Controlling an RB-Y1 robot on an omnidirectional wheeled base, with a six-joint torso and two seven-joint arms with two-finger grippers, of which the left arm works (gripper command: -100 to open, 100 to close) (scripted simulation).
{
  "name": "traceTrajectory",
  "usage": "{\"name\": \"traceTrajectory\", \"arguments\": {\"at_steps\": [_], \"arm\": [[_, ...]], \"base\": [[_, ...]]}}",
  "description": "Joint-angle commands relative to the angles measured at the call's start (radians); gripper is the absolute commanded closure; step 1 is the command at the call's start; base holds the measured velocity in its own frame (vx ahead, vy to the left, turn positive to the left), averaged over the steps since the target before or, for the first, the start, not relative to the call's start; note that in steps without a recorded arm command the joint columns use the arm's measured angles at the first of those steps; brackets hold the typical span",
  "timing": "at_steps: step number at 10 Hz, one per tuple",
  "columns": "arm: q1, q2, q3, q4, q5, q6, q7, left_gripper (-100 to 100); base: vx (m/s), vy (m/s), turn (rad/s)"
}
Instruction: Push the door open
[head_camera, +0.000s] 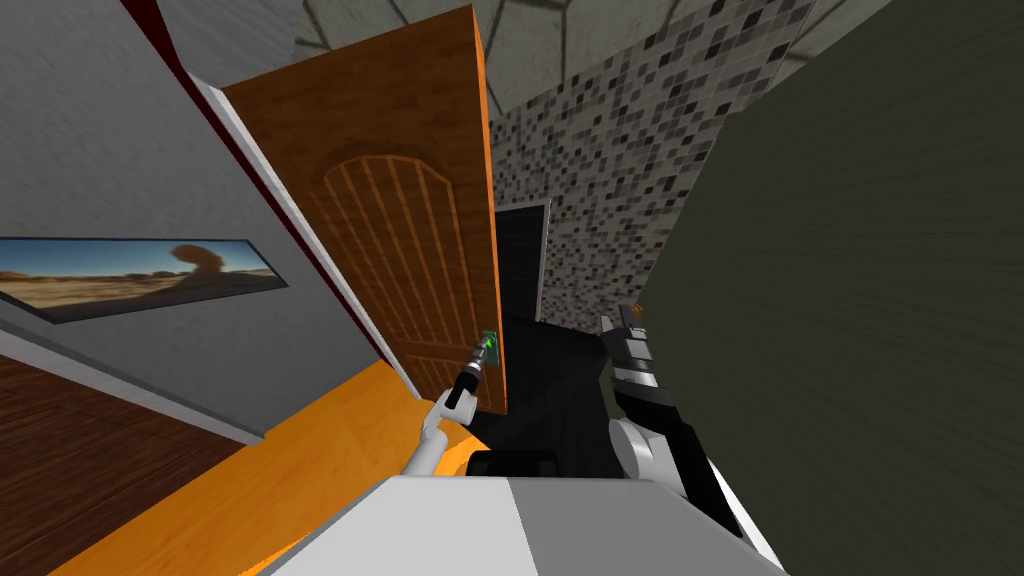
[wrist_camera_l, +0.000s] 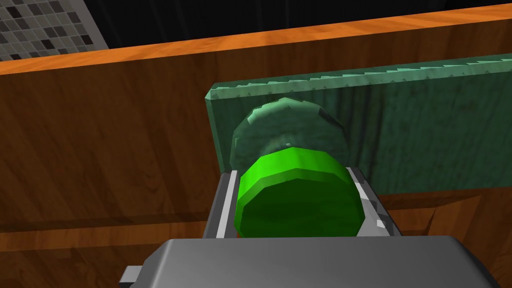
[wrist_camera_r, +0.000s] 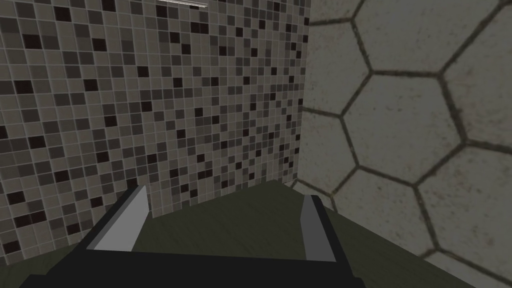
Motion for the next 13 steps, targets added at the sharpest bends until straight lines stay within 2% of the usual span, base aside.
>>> {"name": "traceTrajectory", "arguments": {"at_steps": [1,7,13], "arm": [[-0.001,0.005,0.029,-0.018,0.002,0.013,-0.005,100],[-0.021,-0.01,0.093,0.006,0.008,0.014,-0.019,100],[-0.045,-0.043,0.169,0.035,0.016,0.016,-0.036,100]], "base": [[0.092,-0.096,0.062],[0.106,-0.101,0.061],[0.155,-0.14,0.086]]}}
